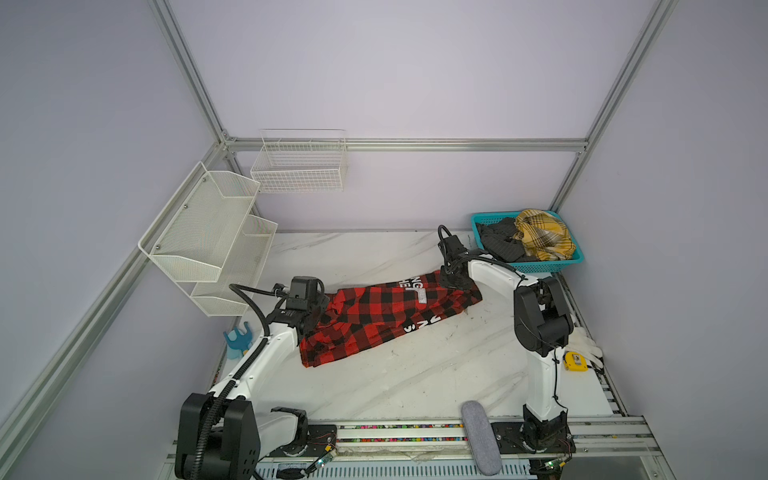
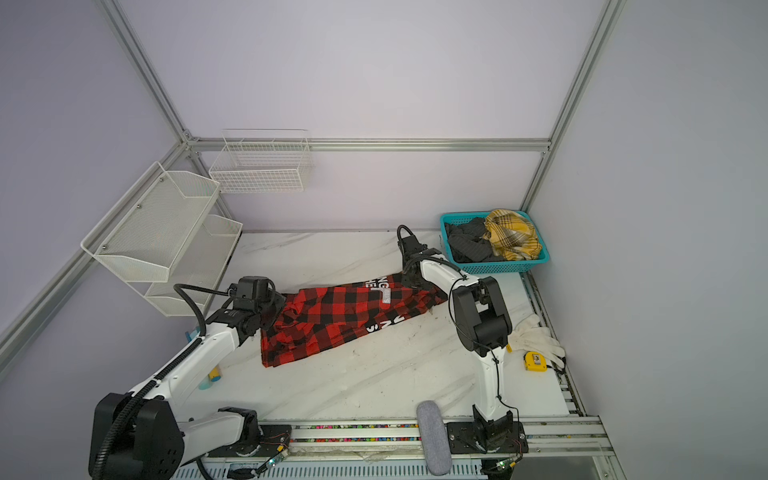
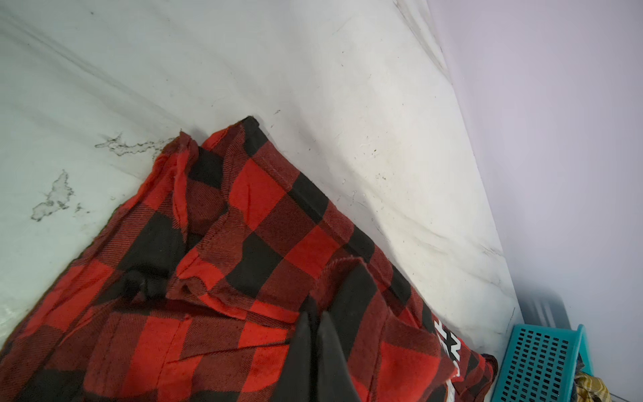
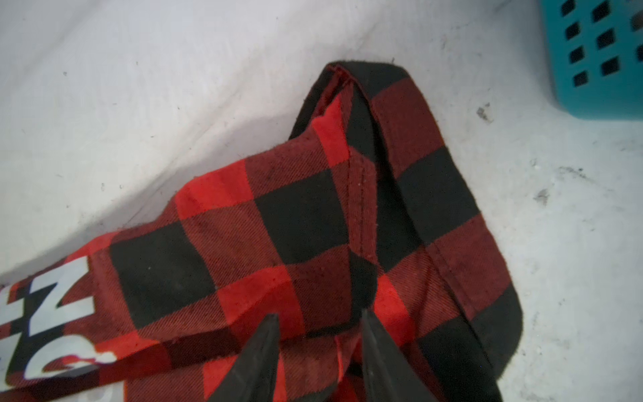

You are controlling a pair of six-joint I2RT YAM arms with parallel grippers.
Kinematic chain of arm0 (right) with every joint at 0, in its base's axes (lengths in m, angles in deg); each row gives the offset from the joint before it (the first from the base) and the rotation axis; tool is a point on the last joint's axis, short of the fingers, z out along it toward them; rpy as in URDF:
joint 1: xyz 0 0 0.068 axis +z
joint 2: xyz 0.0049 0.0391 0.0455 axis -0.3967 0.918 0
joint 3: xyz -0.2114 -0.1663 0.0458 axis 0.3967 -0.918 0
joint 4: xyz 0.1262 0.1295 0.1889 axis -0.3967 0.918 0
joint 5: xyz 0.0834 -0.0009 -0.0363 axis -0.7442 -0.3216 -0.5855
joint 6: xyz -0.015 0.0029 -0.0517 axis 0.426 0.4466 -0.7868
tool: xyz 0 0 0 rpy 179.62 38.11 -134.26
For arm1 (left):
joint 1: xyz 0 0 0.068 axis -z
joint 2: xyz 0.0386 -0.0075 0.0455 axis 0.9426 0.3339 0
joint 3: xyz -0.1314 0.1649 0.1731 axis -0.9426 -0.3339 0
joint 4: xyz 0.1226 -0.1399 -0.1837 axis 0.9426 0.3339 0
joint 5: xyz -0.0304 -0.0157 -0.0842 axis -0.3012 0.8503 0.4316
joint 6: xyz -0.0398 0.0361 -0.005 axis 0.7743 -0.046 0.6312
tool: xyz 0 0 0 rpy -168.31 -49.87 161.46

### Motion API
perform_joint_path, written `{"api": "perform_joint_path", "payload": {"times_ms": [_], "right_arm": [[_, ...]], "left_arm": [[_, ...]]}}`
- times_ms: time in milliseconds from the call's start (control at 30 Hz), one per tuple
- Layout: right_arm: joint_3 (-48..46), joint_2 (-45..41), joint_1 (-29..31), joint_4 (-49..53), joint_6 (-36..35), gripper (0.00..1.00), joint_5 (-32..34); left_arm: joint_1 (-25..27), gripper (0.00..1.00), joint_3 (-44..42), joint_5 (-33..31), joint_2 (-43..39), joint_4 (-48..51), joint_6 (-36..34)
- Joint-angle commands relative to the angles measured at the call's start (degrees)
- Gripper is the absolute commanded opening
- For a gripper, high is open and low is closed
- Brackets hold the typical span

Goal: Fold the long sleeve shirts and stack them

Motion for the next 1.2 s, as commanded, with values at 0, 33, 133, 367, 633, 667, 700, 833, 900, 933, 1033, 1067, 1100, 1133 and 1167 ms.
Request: {"api": "perform_joint_path", "payload": {"times_ms": [0,33,133,367,633,667,700,833,900,933,1033,1067,1100,1133,1167], "right_arm": [[-0.1,2.2,-0.3,1.5,0.4,0.38,0.3],[0.4,2.9,-0.3,1.6,0.4,0.38,0.3],[1.5,3.8,-0.3,2.0,0.4,0.29,0.0],[4.9,2.5,-0.3,3.6,0.6,0.0,1.3],[11.2,3.3,-0.3,6.3,-0.4,0.0,1.3],[12.4,4.3,-0.3,6.6,-0.6,0.0,1.3],[13.4,5.2,-0.3,6.7,-0.6,0.0,1.3],[17.6,8.4,-0.2,6.6,-0.6,0.0,2.3],[19.2,9.5,-0.3,6.0,-1.2,0.0,2.4],[19.8,10.0,-0.3,5.6,-1.3,0.0,2.2],[22.4,12.3,-0.3,5.8,-1.6,0.0,1.8],[23.0,13.1,-0.3,5.6,-1.7,0.0,1.2],[23.2,13.5,-0.2,5.2,-1.9,0.0,0.5],[22.9,13.8,0.0,4.2,-2.0,0.0,-0.2],[22.6,13.9,0.3,3.0,-2.1,0.0,-1.6]], "left_arm": [[-0.6,0.0,-2.8,-0.4,-1.3,-1.7,-1.2],[-0.8,0.0,-2.8,-0.4,-1.3,-1.7,-1.2],[-1.1,0.0,-3.0,-0.3,-1.1,-1.7,-1.3],[-1.5,0.0,-2.8,-0.3,-1.0,-1.7,-1.3],[-2.4,0.0,-3.2,-4.9,-3.4,-2.0,-0.2],[-2.8,0.0,-3.3,-5.3,-3.2,-2.4,0.2],[-3.4,0.0,-3.4,-5.5,-2.8,-2.9,0.4],[-5.4,0.0,-4.6,-5.4,-0.8,-4.8,2.8],[-5.7,0.0,-5.9,-6.0,-0.5,-6.2,3.6],[-5.8,0.0,-6.8,-6.0,-0.2,-6.8,4.0],[-5.9,0.0,-7.9,-5.8,1.4,-5.5,5.4],[-6.0,0.0,-8.3,-5.6,1.7,-4.9,5.9],[-6.0,0.0,-8.8,-5.6,1.9,-5.1,6.1],[-6.0,0.0,-9.5,-5.6,2.1,-5.7,6.1],[-6.0,0.0,-10.3,-5.6,2.1,-7.2,5.5]]}}
